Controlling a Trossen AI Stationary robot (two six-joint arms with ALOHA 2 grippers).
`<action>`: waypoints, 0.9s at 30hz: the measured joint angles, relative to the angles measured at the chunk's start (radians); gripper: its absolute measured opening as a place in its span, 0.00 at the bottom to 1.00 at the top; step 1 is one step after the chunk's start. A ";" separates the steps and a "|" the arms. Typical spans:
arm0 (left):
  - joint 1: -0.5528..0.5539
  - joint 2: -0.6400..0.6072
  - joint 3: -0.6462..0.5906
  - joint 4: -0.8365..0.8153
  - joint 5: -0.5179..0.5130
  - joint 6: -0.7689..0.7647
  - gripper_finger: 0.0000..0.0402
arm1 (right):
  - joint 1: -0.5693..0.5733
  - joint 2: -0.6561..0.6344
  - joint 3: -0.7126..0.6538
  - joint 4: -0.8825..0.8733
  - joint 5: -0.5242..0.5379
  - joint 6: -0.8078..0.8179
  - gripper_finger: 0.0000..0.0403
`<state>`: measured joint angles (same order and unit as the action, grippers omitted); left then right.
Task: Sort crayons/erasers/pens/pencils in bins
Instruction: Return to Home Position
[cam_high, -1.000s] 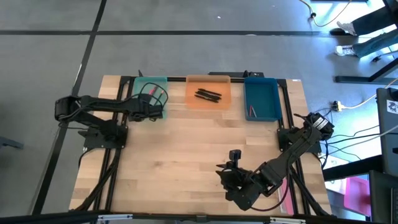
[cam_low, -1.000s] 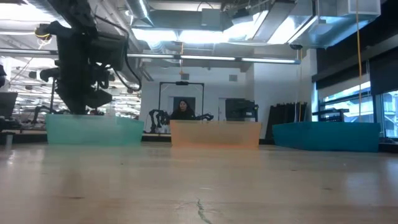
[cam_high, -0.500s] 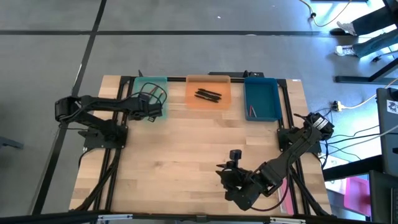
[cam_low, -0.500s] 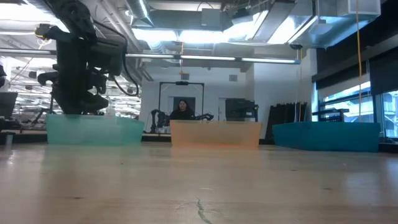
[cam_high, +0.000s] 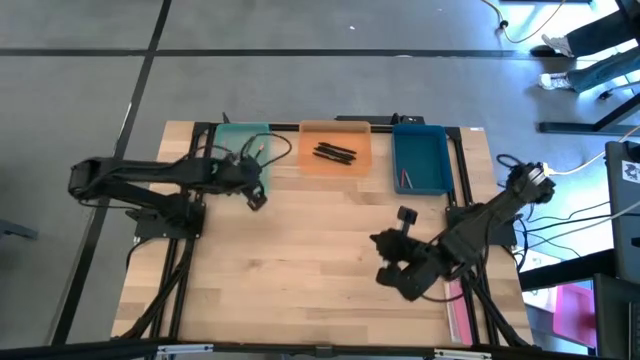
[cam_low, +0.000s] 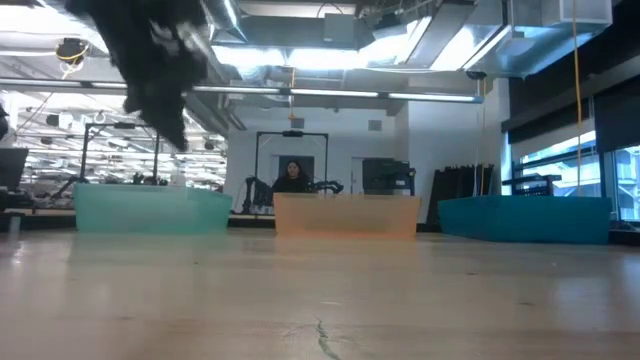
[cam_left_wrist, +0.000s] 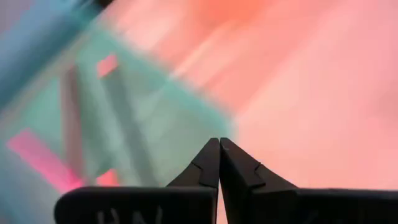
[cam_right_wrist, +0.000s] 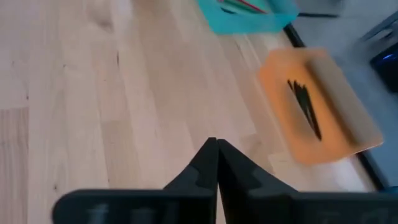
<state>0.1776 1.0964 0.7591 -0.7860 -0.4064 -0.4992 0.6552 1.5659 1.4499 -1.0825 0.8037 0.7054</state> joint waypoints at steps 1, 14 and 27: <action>-0.032 -0.029 -0.003 0.035 0.020 0.020 0.00 | -0.006 -0.025 -0.028 0.020 -0.010 -0.003 0.02; -0.391 -0.350 -0.167 0.429 0.058 0.259 0.00 | -0.174 -0.400 -0.628 1.012 -0.529 -0.427 0.01; -0.418 -0.685 -0.399 0.696 0.195 0.409 0.00 | -0.275 -0.680 -0.986 1.384 -0.695 -0.488 0.01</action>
<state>-0.2409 0.4115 0.3599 -0.0900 -0.2117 -0.0902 0.3798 0.8863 0.4643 0.3016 0.1084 0.2174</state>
